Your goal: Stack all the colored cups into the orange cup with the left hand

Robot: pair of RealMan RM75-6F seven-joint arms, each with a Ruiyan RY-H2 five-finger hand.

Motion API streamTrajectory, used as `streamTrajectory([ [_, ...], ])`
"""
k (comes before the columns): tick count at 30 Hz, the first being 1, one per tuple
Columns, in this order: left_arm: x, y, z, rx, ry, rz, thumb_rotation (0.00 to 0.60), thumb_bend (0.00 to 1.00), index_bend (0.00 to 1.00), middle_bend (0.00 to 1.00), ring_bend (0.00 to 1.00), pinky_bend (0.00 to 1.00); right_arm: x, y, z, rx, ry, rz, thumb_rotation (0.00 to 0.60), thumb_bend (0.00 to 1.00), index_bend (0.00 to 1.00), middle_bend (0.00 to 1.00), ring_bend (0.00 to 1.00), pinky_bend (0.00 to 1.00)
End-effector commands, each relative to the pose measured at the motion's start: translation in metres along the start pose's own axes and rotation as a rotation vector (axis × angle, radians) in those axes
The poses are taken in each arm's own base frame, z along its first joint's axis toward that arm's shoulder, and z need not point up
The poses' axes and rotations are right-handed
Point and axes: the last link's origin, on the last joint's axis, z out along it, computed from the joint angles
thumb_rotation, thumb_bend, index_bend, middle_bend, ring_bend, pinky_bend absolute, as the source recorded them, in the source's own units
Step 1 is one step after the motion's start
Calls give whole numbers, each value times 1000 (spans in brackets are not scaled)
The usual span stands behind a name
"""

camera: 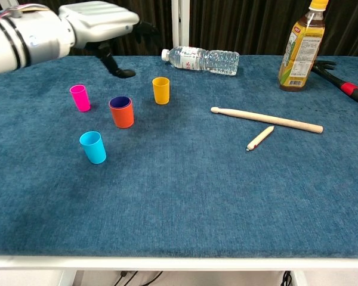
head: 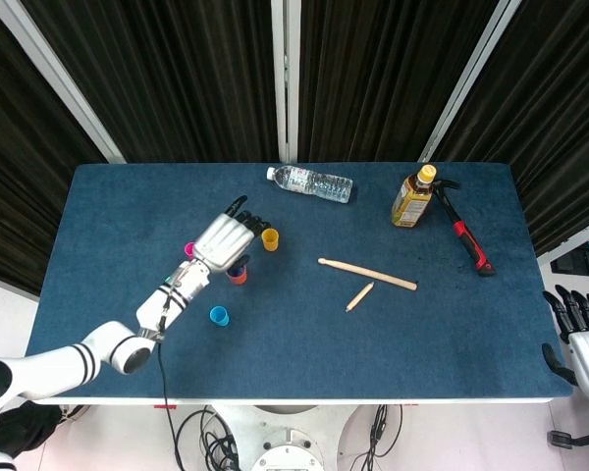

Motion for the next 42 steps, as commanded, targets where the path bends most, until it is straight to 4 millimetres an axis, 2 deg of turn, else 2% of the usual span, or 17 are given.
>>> streamTrajectory([
  [1, 1, 13, 27, -14, -11, -34, 600, 287, 168, 243, 216, 44, 0, -2, 0, 3, -2, 3, 600, 355, 0, 0, 0, 0],
  [8, -18, 32, 54, -18, -54, -44, 600, 262, 160, 240, 215, 45, 0, -5, 1, 20, -10, -5, 600, 355, 0, 0, 0, 0],
  [14, -35, 31, 66, 3, -100, 11, 600, 263, 173, 233, 215, 45, -2, -4, 1, 26, -22, -3, 600, 355, 0, 0, 0, 0],
  [19, -42, 20, 69, 34, -106, 73, 600, 263, 174, 233, 215, 44, -3, -1, 1, 23, -26, -2, 600, 355, 0, 0, 0, 0],
  [25, -47, 11, 67, 60, -144, 56, 600, 271, 193, 240, 215, 45, -4, 3, 2, 10, -32, 2, 600, 355, 0, 0, 0, 0],
  [36, -46, 14, 70, 57, -122, 32, 600, 284, 303, 322, 293, 61, -8, 3, 4, 14, -47, -1, 600, 355, 0, 0, 0, 0],
  [42, -48, 13, 74, 63, -129, 39, 600, 284, 316, 342, 317, 68, -7, 7, 4, 3, -47, 1, 600, 355, 0, 0, 0, 0],
])
